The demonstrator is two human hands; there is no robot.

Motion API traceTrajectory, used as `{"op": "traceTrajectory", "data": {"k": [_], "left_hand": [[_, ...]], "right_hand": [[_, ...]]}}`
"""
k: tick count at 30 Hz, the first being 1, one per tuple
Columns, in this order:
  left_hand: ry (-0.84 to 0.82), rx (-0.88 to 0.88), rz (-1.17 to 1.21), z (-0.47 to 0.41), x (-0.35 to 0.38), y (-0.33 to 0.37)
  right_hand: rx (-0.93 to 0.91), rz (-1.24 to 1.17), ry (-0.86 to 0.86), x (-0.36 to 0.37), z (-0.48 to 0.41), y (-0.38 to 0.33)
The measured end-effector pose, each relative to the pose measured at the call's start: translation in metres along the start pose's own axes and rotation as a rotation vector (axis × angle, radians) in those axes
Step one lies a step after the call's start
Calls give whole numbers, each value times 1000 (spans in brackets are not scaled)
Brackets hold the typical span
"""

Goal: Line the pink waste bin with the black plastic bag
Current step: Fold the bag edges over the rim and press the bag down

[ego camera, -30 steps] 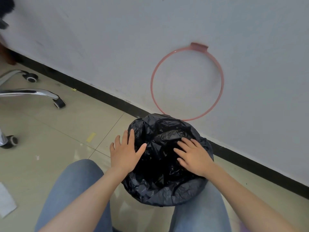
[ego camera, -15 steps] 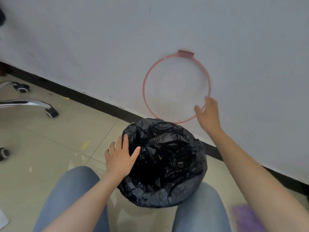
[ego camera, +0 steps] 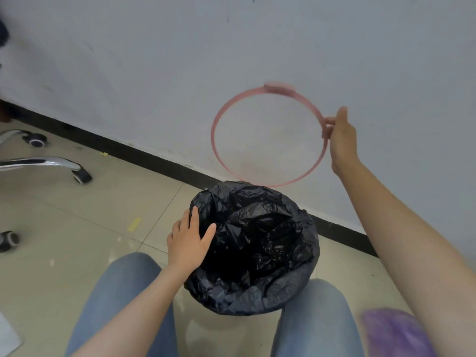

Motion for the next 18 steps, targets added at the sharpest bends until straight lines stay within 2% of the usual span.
{"op": "traceTrajectory", "data": {"k": [1,3,5,6,9,11,12,14,18], "left_hand": [[-2,22,123,-2,-1,-1],[-22,15,517,-4,-7,-2],[-58,-67,869,-4,-12,-8],[-50,-104,958,-3,-17,-11],[7,-136,1023,2,-26,-19],[13,-117,1000,4,-27,-18],[3,-104,997,6,-26,-16],[-24,-84,990,8,-22,-11],[-24,-94,962,7,-15,-12]], "right_hand": [[-33,28,-18,-3,21,-3],[-98,141,-88,-7,63,2],[-216,309,-279,0,117,13],[-330,425,-428,10,146,20],[-592,736,-818,42,226,60],[-635,880,-985,59,254,89],[-592,922,-1057,65,261,101],[-607,977,-1074,72,265,113],[-765,1075,-922,79,258,135]]}}
Point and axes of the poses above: each hand's wrist, its own z-axis away from the middle knuckle, its own x-axis out of the palm, y = z × x, the point moved 5 cm from there along -z, towards the middle knuckle, and after that the axes turned 4 degrees about -y, right-handed, at the moved point
